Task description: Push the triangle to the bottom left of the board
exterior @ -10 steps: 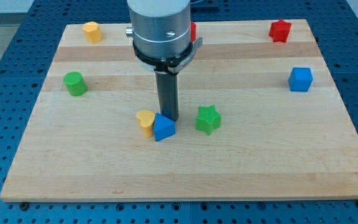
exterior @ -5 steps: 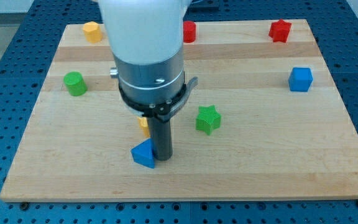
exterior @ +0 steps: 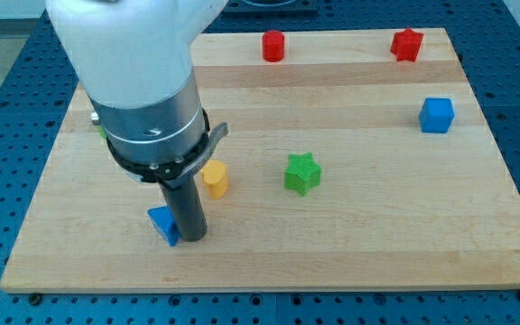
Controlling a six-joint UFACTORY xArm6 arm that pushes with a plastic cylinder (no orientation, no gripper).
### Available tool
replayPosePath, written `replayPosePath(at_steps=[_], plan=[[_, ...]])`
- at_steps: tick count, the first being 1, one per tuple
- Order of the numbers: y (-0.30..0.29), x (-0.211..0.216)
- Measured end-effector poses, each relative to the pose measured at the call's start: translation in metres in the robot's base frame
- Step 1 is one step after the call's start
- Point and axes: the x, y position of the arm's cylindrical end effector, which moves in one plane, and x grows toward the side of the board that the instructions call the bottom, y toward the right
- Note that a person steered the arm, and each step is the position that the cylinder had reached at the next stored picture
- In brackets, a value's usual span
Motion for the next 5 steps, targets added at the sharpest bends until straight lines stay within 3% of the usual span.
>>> replayPosePath(at_steps=[5], plan=[[-0.06, -0.012]])
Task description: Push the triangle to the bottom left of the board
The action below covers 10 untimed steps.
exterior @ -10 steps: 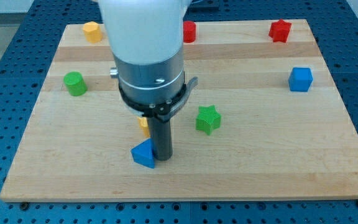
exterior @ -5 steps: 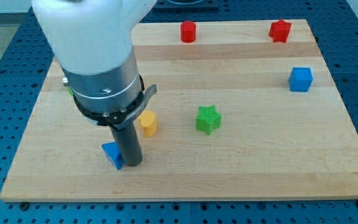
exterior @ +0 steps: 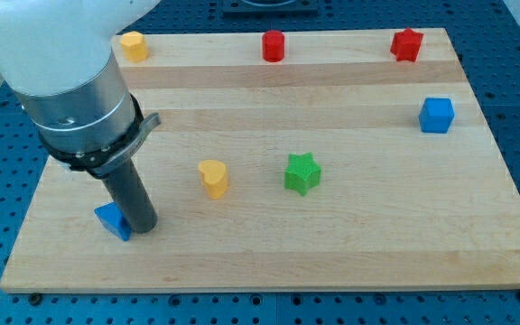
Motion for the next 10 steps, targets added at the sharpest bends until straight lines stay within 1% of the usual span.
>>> replayPosePath(at_steps=[2, 5, 8, 10], plan=[[-0.002, -0.021], [-0.018, -0.012], [-0.032, 0.009], [-0.033, 0.009]])
